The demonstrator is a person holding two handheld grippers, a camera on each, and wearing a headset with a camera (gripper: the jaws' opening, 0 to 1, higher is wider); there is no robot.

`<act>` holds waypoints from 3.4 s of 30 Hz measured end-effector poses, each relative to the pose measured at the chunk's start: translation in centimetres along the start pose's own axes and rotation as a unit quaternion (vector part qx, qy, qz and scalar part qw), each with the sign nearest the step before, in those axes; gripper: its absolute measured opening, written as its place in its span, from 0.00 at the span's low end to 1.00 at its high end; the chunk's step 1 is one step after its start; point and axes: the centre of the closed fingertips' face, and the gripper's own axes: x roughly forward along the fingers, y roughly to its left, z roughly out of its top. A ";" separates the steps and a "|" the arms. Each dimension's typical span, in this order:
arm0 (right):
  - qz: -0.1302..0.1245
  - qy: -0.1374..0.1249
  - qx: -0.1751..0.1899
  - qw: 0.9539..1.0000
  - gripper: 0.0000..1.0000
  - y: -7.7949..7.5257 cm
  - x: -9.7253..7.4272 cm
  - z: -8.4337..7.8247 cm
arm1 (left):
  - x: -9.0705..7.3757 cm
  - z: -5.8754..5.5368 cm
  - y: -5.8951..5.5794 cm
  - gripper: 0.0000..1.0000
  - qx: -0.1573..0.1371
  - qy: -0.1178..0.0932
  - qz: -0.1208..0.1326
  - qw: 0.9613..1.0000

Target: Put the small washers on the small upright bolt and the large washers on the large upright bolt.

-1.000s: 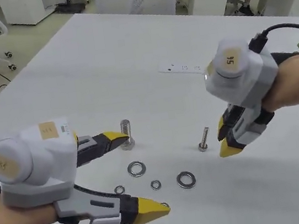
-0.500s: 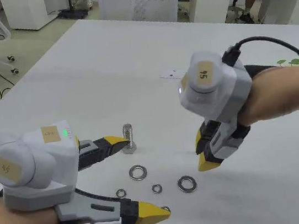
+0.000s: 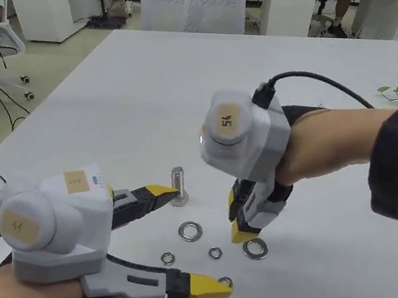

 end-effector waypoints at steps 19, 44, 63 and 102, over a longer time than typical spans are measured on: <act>0.012 0.016 -0.011 1.000 0.20 -0.1 3.8 0.1 | -0.2 -0.5 0.4 0.86 -0.006 0.001 0.007 1.000; 0.005 0.024 -0.025 0.999 0.16 -0.2 4.4 -0.3 | 0.2 -0.6 0.5 0.85 -0.012 0.001 0.008 1.000; 0.005 0.025 -0.027 0.999 0.14 -0.1 4.4 -0.3 | 0.2 -0.4 0.4 0.85 -0.011 0.000 0.009 1.000; -0.023 0.024 0.026 0.999 0.14 -1.8 -0.5 -4.9 | 0.5 -0.5 0.2 0.84 -0.011 0.004 0.002 1.000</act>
